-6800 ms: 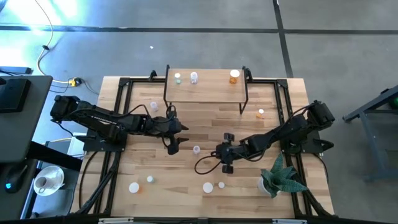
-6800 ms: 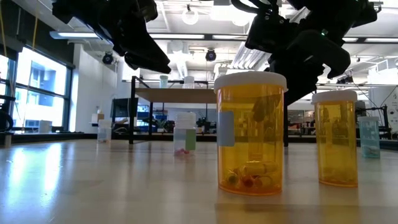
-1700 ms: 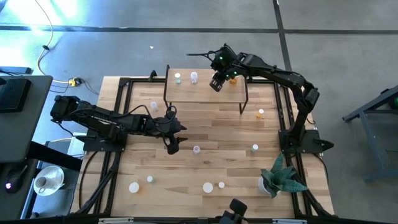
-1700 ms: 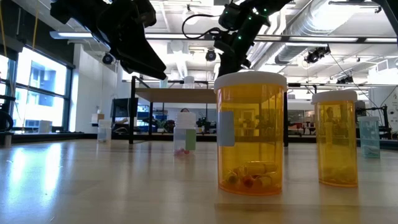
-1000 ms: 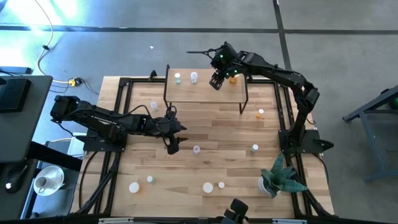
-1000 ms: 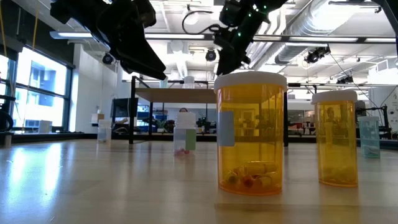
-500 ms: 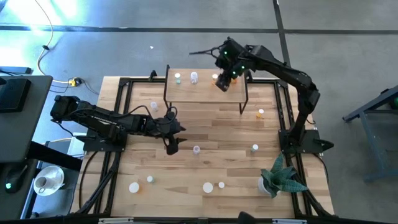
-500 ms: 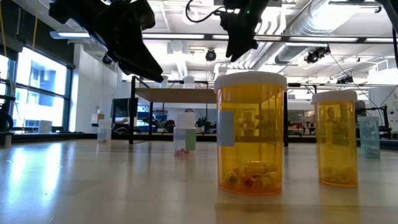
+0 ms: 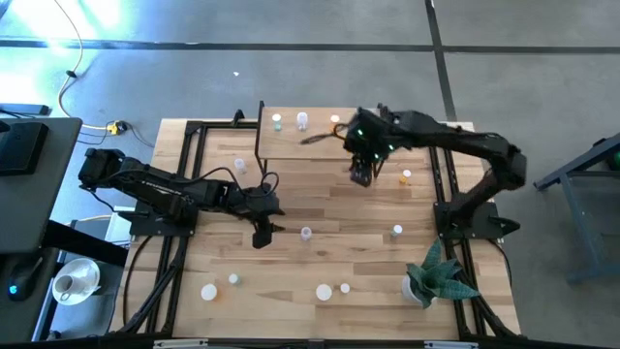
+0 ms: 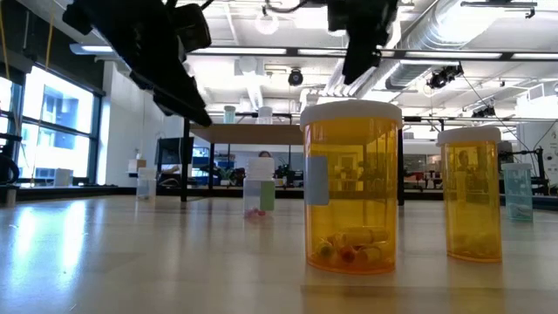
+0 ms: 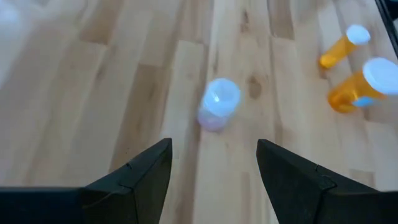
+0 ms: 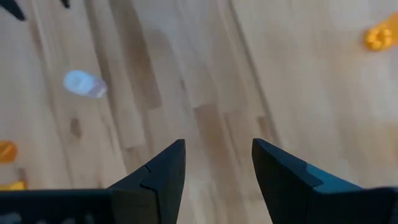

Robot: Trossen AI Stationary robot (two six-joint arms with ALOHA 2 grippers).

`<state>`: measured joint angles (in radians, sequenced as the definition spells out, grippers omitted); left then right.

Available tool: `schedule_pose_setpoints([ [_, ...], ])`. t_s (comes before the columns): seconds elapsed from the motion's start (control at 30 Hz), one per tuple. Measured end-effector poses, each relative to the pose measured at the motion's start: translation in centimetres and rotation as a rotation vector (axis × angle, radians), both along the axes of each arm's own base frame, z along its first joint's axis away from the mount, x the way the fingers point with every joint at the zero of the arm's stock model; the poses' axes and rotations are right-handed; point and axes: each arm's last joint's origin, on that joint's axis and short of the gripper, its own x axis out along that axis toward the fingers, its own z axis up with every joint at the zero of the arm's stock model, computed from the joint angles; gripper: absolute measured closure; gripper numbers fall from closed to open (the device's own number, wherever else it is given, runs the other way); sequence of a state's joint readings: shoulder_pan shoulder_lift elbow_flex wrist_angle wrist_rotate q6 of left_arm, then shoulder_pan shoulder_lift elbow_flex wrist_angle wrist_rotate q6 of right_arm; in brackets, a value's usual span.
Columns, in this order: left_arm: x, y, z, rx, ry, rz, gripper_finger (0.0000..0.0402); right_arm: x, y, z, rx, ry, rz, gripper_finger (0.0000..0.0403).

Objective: Pick and place medicine bottles onto shelf by color
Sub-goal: Put the bottom transparent pill bottle on the shelf aligned with the other transparent pill bottle

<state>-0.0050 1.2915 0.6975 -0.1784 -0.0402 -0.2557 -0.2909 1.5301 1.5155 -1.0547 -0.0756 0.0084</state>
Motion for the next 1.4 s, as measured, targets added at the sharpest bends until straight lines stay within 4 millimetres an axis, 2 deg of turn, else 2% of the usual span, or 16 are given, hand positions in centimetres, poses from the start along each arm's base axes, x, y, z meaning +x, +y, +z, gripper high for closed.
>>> schedule_pose_setpoints([
  [0.33,-0.2,-3.0,0.0,-0.004,-0.003,-0.036,0.0177,-2.7,5.9,-1.9,-0.061,-0.211,0.102,0.0226],
  [0.57,-0.1,-3.8,0.2,0.035,-0.031,-0.055,0.0177,-2.3,8.8,-4.4,-0.131,-0.375,0.159,0.0226],
  [0.73,-0.1,-3.8,0.2,0.036,-0.036,-0.053,0.0177,-2.5,10.3,-6.9,-0.174,-0.383,0.177,0.0226],
  [0.87,0.3,-3.8,0.0,0.049,-0.056,-0.035,0.0177,-2.8,11.0,-8.1,-0.229,-0.371,0.131,0.0226],
  [1.13,1.9,-4.0,-1.4,0.12,-0.074,-0.081,0.0177,-2.9,11.3,-8.1,-0.239,-0.374,0.088,0.0226],
  [1.4,3.1,-3.8,-2.9,0.207,-0.086,0.005,0.0177,-3.0,11.3,-8.1,-0.239,-0.368,0.089,0.0226],
])
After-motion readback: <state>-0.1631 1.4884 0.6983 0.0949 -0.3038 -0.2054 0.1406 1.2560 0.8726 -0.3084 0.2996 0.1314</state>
